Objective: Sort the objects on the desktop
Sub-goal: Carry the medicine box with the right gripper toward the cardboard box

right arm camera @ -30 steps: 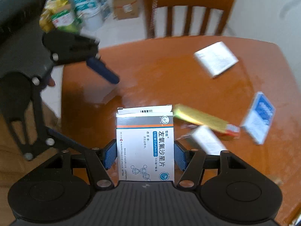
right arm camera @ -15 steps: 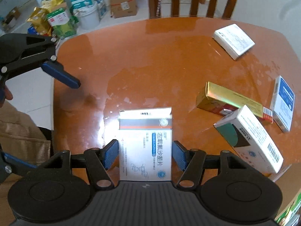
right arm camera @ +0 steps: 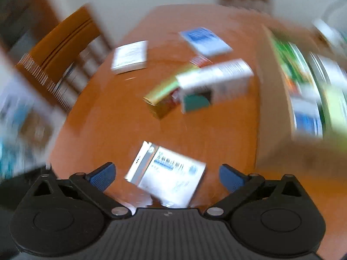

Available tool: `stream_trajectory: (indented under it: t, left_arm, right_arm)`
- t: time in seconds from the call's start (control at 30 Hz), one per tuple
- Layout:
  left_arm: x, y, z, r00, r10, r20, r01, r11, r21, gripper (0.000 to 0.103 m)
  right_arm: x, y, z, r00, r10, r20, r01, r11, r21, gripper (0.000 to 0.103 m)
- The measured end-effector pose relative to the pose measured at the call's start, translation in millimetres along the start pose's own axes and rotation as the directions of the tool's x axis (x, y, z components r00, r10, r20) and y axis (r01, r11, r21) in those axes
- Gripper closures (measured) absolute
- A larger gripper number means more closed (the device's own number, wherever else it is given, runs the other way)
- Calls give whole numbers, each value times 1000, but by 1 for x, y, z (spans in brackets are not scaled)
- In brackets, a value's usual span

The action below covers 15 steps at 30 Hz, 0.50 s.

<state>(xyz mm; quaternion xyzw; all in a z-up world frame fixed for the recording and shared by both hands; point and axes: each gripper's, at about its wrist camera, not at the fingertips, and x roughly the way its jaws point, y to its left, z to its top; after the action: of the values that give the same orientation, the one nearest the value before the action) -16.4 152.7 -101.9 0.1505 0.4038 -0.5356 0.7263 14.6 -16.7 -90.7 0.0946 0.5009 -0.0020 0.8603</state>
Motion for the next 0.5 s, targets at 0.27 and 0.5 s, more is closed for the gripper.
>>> stream_trajectory:
  t: [0.27, 0.5]
  left_arm:
    - [-12, 23, -28, 996, -63, -69, 68, 995, 69, 0]
    - [-26, 44, -36, 996, -76, -51, 77, 997, 22, 0]
  right_arm:
    - [42, 32, -26, 980, -200, 6, 194, 957, 218, 0]
    - [64, 38, -14, 955, -297, 10, 283, 920, 270, 0]
